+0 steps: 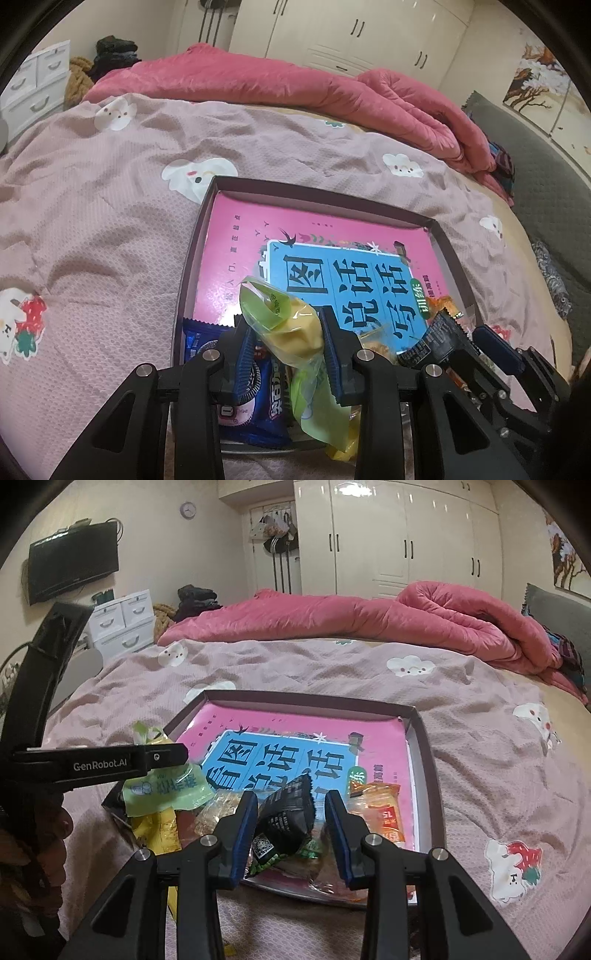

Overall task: Organize snacks
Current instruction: 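Open both tools to release the snacks and lift them from the tray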

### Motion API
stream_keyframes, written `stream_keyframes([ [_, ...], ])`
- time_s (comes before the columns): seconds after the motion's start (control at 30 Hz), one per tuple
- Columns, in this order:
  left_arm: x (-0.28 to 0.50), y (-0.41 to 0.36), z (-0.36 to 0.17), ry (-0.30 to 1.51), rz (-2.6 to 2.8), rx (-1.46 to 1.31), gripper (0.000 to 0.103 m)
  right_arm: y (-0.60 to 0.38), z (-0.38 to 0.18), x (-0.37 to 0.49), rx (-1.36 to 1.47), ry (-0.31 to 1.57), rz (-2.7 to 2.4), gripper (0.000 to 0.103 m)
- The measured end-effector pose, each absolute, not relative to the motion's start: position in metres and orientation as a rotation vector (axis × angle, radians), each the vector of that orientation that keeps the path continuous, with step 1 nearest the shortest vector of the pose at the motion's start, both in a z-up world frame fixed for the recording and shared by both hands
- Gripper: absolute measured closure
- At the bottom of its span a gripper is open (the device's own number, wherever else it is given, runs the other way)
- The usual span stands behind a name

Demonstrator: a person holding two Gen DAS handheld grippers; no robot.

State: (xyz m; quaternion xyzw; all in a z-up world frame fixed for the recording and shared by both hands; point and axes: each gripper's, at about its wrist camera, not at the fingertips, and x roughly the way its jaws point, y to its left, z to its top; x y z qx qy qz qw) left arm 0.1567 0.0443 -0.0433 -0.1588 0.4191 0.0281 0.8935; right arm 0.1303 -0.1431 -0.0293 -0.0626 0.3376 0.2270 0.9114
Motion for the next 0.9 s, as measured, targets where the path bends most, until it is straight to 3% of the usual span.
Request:
stream_keyframes([
  [0.63, 0.1548, 0.0471, -0.0394, 0.858, 0.086, -0.324, 0.068, -0.1539, -0.0245, 0.1273, -0.095, 0.693, 0.438, 0.064],
  [0.9, 0.1537, 0.0462, -0.0367, 0.849, 0.074, -0.322, 0.063, -0.1550, -0.0237, 0.1272, -0.090, 0.688, 0.432, 0.063],
])
